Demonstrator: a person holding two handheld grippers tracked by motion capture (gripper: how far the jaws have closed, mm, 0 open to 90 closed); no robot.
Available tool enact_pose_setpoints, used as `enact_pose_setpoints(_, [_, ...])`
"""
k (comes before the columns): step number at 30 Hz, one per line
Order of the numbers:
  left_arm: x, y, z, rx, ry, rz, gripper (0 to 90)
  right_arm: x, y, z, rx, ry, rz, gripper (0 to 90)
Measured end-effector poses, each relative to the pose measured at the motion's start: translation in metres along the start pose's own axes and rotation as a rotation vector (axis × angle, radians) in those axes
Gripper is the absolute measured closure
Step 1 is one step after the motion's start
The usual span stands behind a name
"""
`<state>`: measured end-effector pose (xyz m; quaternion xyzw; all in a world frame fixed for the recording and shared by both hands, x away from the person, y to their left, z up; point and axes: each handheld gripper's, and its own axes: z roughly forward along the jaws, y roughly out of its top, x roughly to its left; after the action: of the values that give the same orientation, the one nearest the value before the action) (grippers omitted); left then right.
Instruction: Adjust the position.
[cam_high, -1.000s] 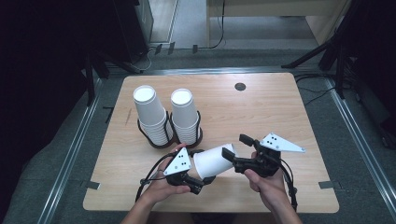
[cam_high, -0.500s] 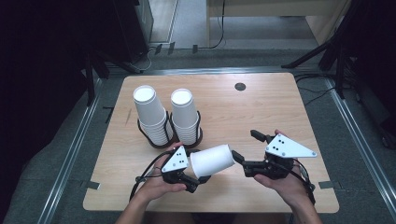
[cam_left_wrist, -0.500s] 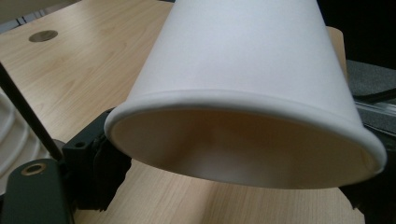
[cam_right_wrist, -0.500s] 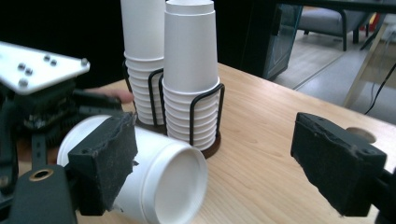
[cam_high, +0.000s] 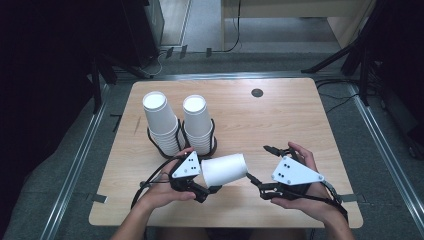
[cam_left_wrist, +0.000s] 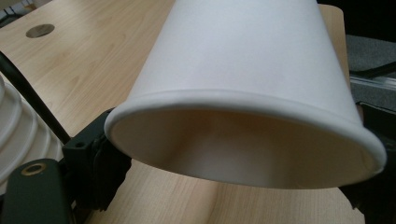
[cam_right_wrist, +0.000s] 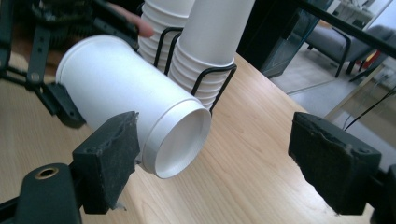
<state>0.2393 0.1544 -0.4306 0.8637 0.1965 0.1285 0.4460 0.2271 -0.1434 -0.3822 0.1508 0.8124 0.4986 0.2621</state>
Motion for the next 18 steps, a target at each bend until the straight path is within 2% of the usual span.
enact_pose_setpoints(4, [0.000,0.003,0.001,0.016,-0.012,0.008,10.1,0.005,0.000,0.001,0.017,0.009,-0.078,16.9])
enact_pose_setpoints(9, [-0.001,0.007,0.003,0.042,-0.028,0.036,10.1,0.010,-0.002,0.003,0.042,0.046,-0.146,17.5])
enact_pose_setpoints(14, [-0.002,0.009,0.007,0.050,-0.036,0.038,10.1,0.013,-0.007,0.006,0.057,0.118,-0.175,19.1])
enact_pose_setpoints(18, [-0.003,0.009,0.010,0.062,-0.048,0.047,10.1,0.013,-0.011,0.010,0.090,0.151,-0.193,19.2])
